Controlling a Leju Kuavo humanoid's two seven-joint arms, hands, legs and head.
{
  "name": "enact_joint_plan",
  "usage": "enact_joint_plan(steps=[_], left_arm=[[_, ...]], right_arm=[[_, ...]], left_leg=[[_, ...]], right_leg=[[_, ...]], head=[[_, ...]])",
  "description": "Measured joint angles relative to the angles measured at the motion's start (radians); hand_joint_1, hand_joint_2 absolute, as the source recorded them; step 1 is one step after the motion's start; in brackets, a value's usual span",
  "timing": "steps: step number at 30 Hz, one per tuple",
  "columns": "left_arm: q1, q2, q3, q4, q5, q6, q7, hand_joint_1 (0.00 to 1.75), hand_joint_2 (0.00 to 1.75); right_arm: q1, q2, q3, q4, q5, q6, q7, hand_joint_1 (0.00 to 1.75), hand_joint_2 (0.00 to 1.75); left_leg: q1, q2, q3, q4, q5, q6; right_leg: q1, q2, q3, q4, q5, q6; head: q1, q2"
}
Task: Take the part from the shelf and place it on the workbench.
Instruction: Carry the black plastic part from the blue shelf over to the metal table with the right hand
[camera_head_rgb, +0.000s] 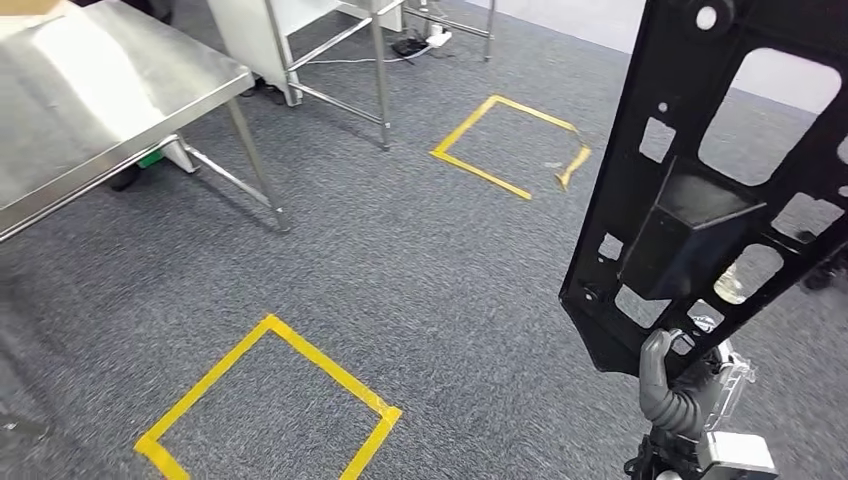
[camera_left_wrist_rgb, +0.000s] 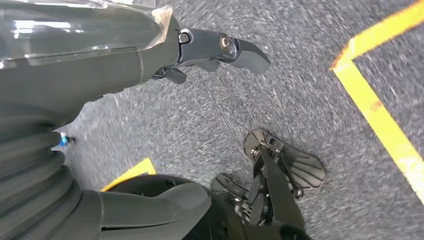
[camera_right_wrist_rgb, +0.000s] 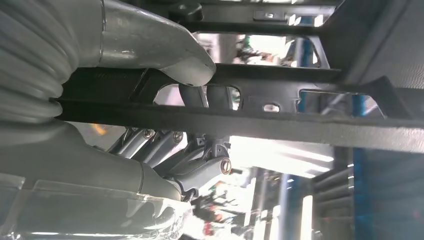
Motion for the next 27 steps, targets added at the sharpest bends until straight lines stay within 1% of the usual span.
enact_joint_plan(steps=[1, 2, 3, 4, 5, 6, 7, 8, 9, 10, 11, 12, 13, 14, 15, 16, 17, 18, 19, 20, 21, 22, 23, 24, 25, 26, 27], left_arm=[[0.0, 0.003, 0.0, 0.0, 0.001, -0.002, 0.0, 0.0, 1.75], [-0.001, 0.005, 0.0, 0.0, 0.002, -0.002, 0.0, 0.0, 1.75], [-0.002, 0.006, -0.001, 0.0, 0.003, -0.002, 0.003, 0.0, 1.75], [-0.001, 0.008, -0.002, 0.0, 0.003, 0.0, 0.009, 0.0, 1.75], [-0.001, 0.008, -0.003, 0.0, 0.003, 0.002, 0.018, 0.0, 1.75], [0.0, 0.009, -0.004, 0.0, 0.004, 0.006, 0.028, 0.0, 1.75], [0.0, 0.009, -0.004, 0.001, 0.006, 0.01, 0.039, 0.0, 1.75], [-0.002, 0.009, -0.004, 0.001, 0.008, 0.014, 0.046, 0.0, 1.75], [-0.005, 0.009, -0.004, 0.001, 0.009, 0.017, 0.05, 0.0, 1.75], [-0.008, 0.009, -0.004, 0.001, 0.011, 0.019, 0.052, 0.0, 1.75], [-0.01, 0.008, -0.004, 0.001, 0.012, 0.019, 0.054, 0.0, 1.75], [-0.011, 0.008, -0.004, 0.001, 0.014, 0.02, 0.055, 0.0, 1.75], [-0.011, 0.008, -0.004, 0.001, 0.016, 0.022, 0.057, 0.0, 1.75], [-0.011, 0.008, -0.004, 0.001, 0.019, 0.026, 0.058, 0.0, 1.75], [-0.011, 0.007, -0.004, 0.001, 0.022, 0.03, 0.06, 0.0, 1.75], [-0.013, 0.008, -0.004, 0.001, 0.025, 0.035, 0.062, 0.0, 1.75], [-0.015, 0.008, -0.004, 0.001, 0.028, 0.039, 0.064, 0.0, 1.75], [-0.018, 0.009, -0.004, 0.001, 0.03, 0.043, 0.065, 0.0, 1.75], [-0.02, 0.01, -0.004, 0.0, 0.031, 0.046, 0.066, 0.0, 1.75], [-0.021, 0.011, -0.004, 0.0, 0.03, 0.045, 0.067, 0.0, 1.75], [-0.02, 0.011, -0.004, 0.0, 0.029, 0.041, 0.068, 0.0, 1.75], [-0.019, 0.012, -0.004, 0.0, 0.028, 0.036, 0.068, 0.0, 1.75], [-0.019, 0.013, -0.004, 0.0, 0.027, 0.029, 0.069, 0.0, 1.75], [-0.02, 0.014, -0.004, 0.0, 0.027, 0.023, 0.071, 0.0, 1.75], [-0.021, 0.015, -0.004, 0.0, 0.027, 0.017, 0.073, 0.0, 1.75], [-0.023, 0.016, -0.004, 0.0, 0.027, 0.013, 0.077, 0.0, 1.75], [-0.024, 0.017, -0.004, 0.0, 0.027, 0.009, 0.08, 0.0, 1.75]], right_arm=[[-0.001, 0.006, 0.016, -0.009, 0.015, -0.014, 0.0, 1.75, 1.75], [0.0, 0.011, 0.032, -0.017, 0.027, -0.021, 0.0, 1.75, 1.75], [0.0, 0.016, 0.046, -0.024, 0.036, -0.025, 0.0, 1.75, 1.75], [-0.001, 0.021, 0.061, -0.029, 0.044, -0.024, 0.0, 1.75, 1.75], [-0.004, 0.026, 0.074, -0.033, 0.051, -0.021, 0.0, 1.75, 1.75], [-0.01, 0.031, 0.087, -0.035, 0.058, -0.017, 0.0, 1.75, 1.75], [-0.016, 0.039, 0.1, -0.037, 0.066, -0.01, 0.001, 1.75, 1.75], [-0.021, 0.047, 0.112, -0.038, 0.073, -0.005, 0.002, 1.75, 1.75], [-0.024, 0.055, 0.121, -0.04, 0.078, -0.001, 0.002, 1.75, 1.75], [-0.025, 0.063, 0.129, -0.041, 0.083, 0.001, 0.003, 1.75, 1.75], [-0.026, 0.069, 0.136, -0.042, 0.085, 0.002, 0.003, 1.75, 1.75], [-0.028, 0.073, 0.14, -0.042, 0.088, 0.003, 0.004, 1.75, 1.75], [-0.031, 0.077, 0.144, -0.042, 0.091, 0.006, 0.005, 1.75, 1.75], [-0.035, 0.081, 0.147, -0.042, 0.096, 0.012, 0.007, 1.75, 1.75], [-0.04, 0.087, 0.151, -0.042, 0.102, 0.019, 0.01, 1.75, 1.75], [-0.046, 0.094, 0.154, -0.042, 0.109, 0.028, 0.015, 1.75, 1.75], [-0.053, 0.101, 0.157, -0.042, 0.116, 0.036, 0.021, 1.75, 1.75], [-0.061, 0.108, 0.159, -0.042, 0.122, 0.043, 0.028, 1.75, 1.75], [-0.069, 0.115, 0.162, -0.041, 0.128, 0.048, 0.034, 1.75, 1.75], [-0.076, 0.121, 0.166, -0.04, 0.133, 0.052, 0.038, 1.75, 1.75], [-0.084, 0.128, 0.17, -0.039, 0.139, 0.054, 0.041, 1.75, 1.75], [-0.092, 0.134, 0.174, -0.038, 0.145, 0.055, 0.044, 1.75, 1.75], [-0.098, 0.14, 0.178, -0.037, 0.151, 0.054, 0.047, 1.75, 1.75], [-0.103, 0.144, 0.18, -0.037, 0.157, 0.053, 0.054, 1.75, 1.75], [-0.107, 0.147, 0.181, -0.037, 0.162, 0.052, 0.062, 1.75, 1.75], [-0.109, 0.148, 0.181, -0.037, 0.166, 0.051, 0.069, 1.75, 1.75], [-0.11, 0.149, 0.182, -0.037, 0.169, 0.051, 0.077, 1.75, 1.75]], left_leg=[[0.001, -0.016, -0.001, 0.005, -0.002, -0.007], [0.001, -0.029, -0.003, 0.008, -0.003, -0.014], [0.0, -0.039, -0.007, 0.011, -0.004, -0.021], [0.0, -0.048, -0.011, 0.011, -0.002, -0.027], [0.002, -0.056, -0.014, 0.009, 0.0, -0.031], [0.003, -0.047, -0.017, 0.011, 0.0, -0.035], [0.002, -0.021, -0.024, 0.026, -0.01, -0.039], [0.002, 0.013, -0.04, 0.059, -0.031, -0.043], [0.001, 0.051, -0.066, 0.114, -0.061, -0.046], [0.002, 0.076, -0.101, 0.183, -0.096, -0.05], [0.003, 0.085, -0.135, 0.249, -0.123, -0.051], [0.004, 0.088, -0.158, 0.293, -0.135, -0.052], [0.004, 0.09, -0.16, 0.299, -0.127, -0.051], [0.003, 0.095, -0.142, 0.264, -0.102, -0.047], [0.001, 0.11, -0.105, 0.197, -0.067, -0.04], [-0.004, 0.141, -0.065, 0.123, -0.041, -0.031], [-0.01, 0.168, -0.034, 0.065, -0.024, -0.024], [-0.017, 0.188, -0.017, 0.03, -0.018, -0.018], [-0.023, 0.194, -0.014, 0.018, -0.02, -0.014], [-0.025, 0.18, -0.016, 0.015, -0.019, -0.013], [-0.022, 0.164, -0.013, 0.009, -0.014, -0.01], [-0.017, 0.149, -0.009, 0.002, -0.009, -0.006], [-0.012, 0.134, -0.005, -0.006, -0.003, -0.002], [-0.007, 0.118, -0.001, -0.011, 0.002, 0.0], [-0.006, 0.101, -0.002, -0.012, 0.004, 0.003], [-0.005, 0.083, -0.003, -0.012, 0.004, 0.003], [-0.004, 0.064, -0.003, -0.011, 0.005, 0.003]], right_leg=[[-0.004, 0.018, 0.029, -0.068, 0.029, 0.009], [-0.006, 0.031, 0.048, -0.114, 0.047, 0.009], [-0.006, 0.04, 0.057, -0.135, 0.054, 0.003], [-0.002, 0.034, 0.058, -0.135, 0.055, -0.008], [-0.003, 0.023, 0.059, -0.135, 0.057, -0.019], [-0.003, 0.014, 0.061, -0.136, 0.06, -0.026], [-0.003, 0.003, 0.061, -0.137, 0.061, -0.034], [-0.004, -0.008, 0.061, -0.138, 0.062, -0.042], [-0.001, -0.021, 0.061, -0.138, 0.062, -0.048], [0.002, -0.035, 0.06, -0.138, 0.06, -0.053], [0.004, -0.05, 0.059, -0.138, 0.059, -0.056], [0.006, -0.066, 0.059, -0.138, 0.057, -0.058], [0.008, -0.081, 0.06, -0.138, 0.056, -0.059], [0.009, -0.095, 0.062, -0.138, 0.054, -0.061], [0.011, -0.108, 0.065, -0.138, 0.052, -0.062], [0.013, -0.119, 0.068, -0.138, 0.05, -0.062], [0.017, -0.129, 0.07, -0.138, 0.047, -0.059], [0.02, -0.14, 0.072, -0.138, 0.045, -0.056], [0.022, -0.151, 0.073, -0.139, 0.043, -0.052], [0.024, -0.164, 0.076, -0.141, 0.042, -0.048], [0.024, -0.17, 0.077, -0.141, 0.039, -0.044], [0.024, -0.156, 0.076, -0.132, 0.032, -0.04], [0.024, -0.127, 0.066, -0.107, 0.019, -0.039], [0.023, -0.088, 0.043, -0.059, -0.003, -0.04], [0.021, -0.051, 0.013, 0.005, -0.03, -0.042], [0.019, -0.032, -0.022, 0.074, -0.053, -0.043], [0.017, -0.024, -0.051, 0.124, -0.067, -0.04]], head=[[0.001, 0.0], [0.001, 0.0], [0.001, 0.0], [0.001, 0.0], [0.001, 0.0], [0.001, 0.0], [-0.001, 0.0], [-0.002, 0.0], [-0.004, 0.0], [-0.005, 0.0], [-0.005, 0.0], [-0.005, 0.0], [-0.005, 0.0], [-0.005, 0.0], [-0.005, 0.0], [-0.005, 0.0], [-0.005, 0.0], [-0.005, 0.0], [-0.004, 0.0], [-0.005, 0.0], [-0.005, 0.0], [-0.004, 0.0], [-0.004, 0.0], [-0.003, 0.0], [-0.003, 0.0], [-0.003, 0.0], [-0.003, 0.0]])
